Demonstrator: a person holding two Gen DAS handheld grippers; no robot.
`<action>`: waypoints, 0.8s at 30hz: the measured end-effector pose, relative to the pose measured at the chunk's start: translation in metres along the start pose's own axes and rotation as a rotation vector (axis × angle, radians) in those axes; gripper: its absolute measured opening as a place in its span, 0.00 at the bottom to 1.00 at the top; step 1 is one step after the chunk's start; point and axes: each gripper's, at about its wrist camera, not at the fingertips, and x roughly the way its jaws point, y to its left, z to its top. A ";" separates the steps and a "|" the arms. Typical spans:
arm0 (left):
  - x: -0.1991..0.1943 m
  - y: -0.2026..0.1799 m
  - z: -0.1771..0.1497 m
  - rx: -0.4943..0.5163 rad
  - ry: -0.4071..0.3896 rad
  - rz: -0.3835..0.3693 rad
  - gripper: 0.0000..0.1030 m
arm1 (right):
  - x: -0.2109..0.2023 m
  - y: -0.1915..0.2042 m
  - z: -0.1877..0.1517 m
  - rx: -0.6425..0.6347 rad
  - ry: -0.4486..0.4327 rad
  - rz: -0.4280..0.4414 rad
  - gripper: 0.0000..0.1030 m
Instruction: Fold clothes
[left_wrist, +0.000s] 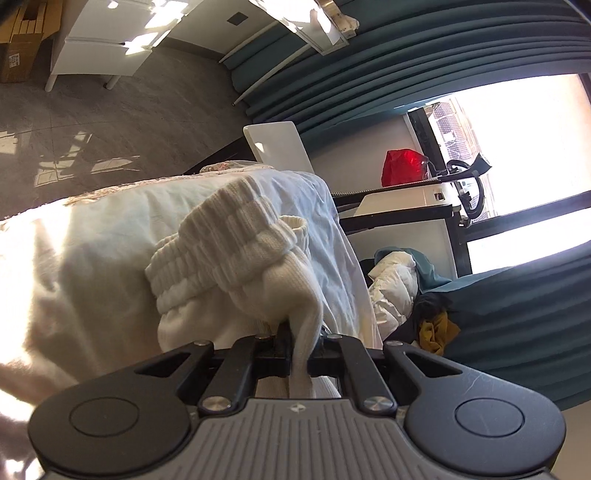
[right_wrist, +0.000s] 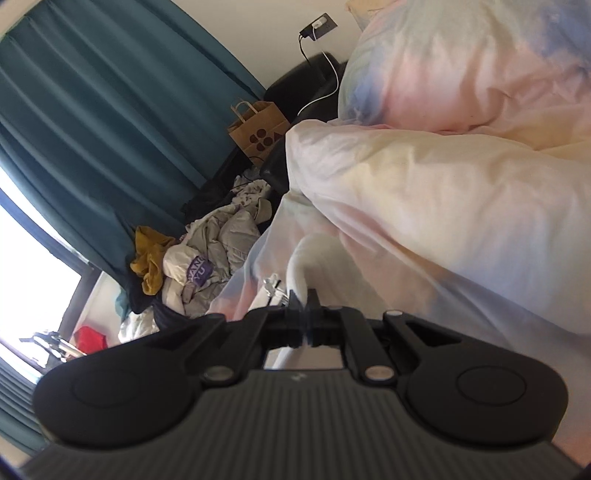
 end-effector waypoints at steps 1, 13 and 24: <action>0.020 -0.010 0.004 0.009 -0.002 0.017 0.07 | 0.020 0.011 -0.002 -0.016 -0.004 -0.010 0.05; 0.219 -0.088 0.034 0.175 -0.016 0.154 0.12 | 0.209 0.071 -0.043 -0.231 0.044 -0.095 0.06; 0.159 -0.090 0.022 0.378 0.049 -0.034 0.86 | 0.140 0.027 -0.012 -0.176 0.033 0.063 0.37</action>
